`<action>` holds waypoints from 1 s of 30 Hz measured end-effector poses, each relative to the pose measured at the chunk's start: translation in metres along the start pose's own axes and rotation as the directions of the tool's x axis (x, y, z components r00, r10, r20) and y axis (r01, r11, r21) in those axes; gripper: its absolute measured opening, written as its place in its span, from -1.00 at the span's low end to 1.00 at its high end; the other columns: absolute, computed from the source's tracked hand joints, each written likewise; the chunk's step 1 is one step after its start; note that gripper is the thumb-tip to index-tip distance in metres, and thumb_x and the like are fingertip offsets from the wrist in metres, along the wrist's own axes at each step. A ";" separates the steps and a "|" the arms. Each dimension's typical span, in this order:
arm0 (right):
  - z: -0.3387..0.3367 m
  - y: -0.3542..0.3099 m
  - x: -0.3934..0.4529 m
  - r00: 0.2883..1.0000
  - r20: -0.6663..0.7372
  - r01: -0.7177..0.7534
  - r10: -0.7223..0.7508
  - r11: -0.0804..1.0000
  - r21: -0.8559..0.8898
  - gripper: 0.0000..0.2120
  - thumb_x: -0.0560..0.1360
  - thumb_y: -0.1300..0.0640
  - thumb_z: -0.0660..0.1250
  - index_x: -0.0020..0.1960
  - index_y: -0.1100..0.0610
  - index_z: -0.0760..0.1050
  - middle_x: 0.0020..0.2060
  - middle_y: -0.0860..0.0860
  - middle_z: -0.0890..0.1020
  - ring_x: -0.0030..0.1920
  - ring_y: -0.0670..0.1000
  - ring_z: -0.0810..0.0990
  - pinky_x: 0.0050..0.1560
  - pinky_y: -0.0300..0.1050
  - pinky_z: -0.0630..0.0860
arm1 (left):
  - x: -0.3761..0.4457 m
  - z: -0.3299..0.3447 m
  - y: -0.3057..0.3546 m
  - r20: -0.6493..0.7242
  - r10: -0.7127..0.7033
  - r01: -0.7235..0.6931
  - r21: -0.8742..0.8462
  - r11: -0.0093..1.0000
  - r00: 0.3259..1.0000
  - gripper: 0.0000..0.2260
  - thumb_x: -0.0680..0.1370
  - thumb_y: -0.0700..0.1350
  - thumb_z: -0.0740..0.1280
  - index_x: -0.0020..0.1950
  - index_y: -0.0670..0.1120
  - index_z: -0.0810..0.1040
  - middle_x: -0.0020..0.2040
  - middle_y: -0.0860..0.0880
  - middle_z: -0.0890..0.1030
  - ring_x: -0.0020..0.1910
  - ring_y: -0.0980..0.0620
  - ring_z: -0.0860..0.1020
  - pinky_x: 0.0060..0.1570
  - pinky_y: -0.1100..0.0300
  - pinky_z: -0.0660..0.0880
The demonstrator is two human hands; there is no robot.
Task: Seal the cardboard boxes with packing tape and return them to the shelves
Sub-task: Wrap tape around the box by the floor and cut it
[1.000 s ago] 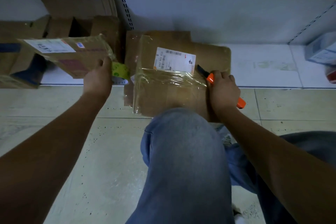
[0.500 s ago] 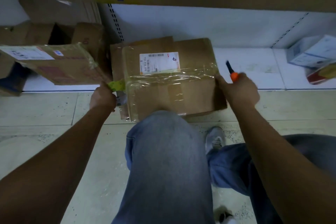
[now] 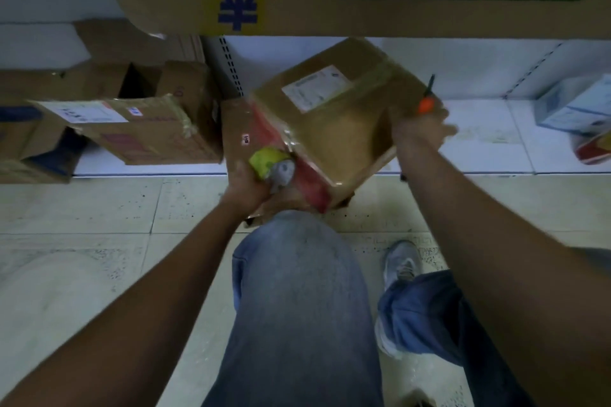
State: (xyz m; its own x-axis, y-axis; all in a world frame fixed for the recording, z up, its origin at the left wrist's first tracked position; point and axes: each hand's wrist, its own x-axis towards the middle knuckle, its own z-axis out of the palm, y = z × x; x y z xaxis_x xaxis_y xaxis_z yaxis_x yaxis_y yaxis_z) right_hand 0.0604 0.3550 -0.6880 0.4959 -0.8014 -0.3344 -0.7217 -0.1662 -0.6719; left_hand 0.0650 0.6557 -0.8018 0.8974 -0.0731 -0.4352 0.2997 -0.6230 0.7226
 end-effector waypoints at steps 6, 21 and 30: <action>0.028 0.067 -0.029 0.987 0.152 0.039 -0.059 0.991 0.130 -0.42 0.46 -0.32 0.35 0.15 0.18 0.51 -0.03 0.06 0.57 0.02 0.08 0.53 0.03 -0.06 0.44 | -0.030 0.026 0.047 0.055 0.034 -0.029 -0.101 0.994 0.998 -0.49 0.59 0.33 0.15 0.06 -0.10 0.56 0.04 -0.03 0.60 0.08 0.04 0.53 0.14 0.25 0.40; 0.040 0.065 -0.030 0.800 0.306 0.490 -0.516 0.856 0.163 -0.53 0.56 -0.14 0.33 0.44 -0.07 0.40 0.01 -0.10 0.64 0.05 -0.06 0.60 0.13 -0.14 0.52 | -0.034 0.030 0.015 0.192 0.039 -0.003 -0.181 0.983 0.981 -0.83 0.59 -0.21 0.36 0.15 -0.01 0.52 -0.06 0.13 0.60 -0.06 0.19 0.57 -0.12 0.49 0.45; 0.064 0.036 -0.044 0.309 0.513 0.933 -0.801 0.151 -0.327 -0.30 0.52 -0.26 0.31 0.58 -0.16 0.16 0.59 -0.20 0.09 0.28 0.06 0.56 0.00 -0.03 0.57 | -0.006 0.043 0.056 -0.063 0.024 -0.047 -0.384 0.922 0.998 -0.67 0.58 -0.14 0.38 0.32 -0.20 0.48 0.08 -0.07 0.64 -0.03 0.04 0.62 -0.25 0.37 0.52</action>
State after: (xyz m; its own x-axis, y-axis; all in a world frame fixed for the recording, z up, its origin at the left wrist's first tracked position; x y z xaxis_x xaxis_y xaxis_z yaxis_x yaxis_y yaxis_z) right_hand 0.0433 0.4209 -0.7395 0.9789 0.1805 0.0956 0.1963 -0.9605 -0.1974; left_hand 0.0627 0.5876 -0.7815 0.9229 -0.0395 -0.3830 0.3588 -0.2721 0.8929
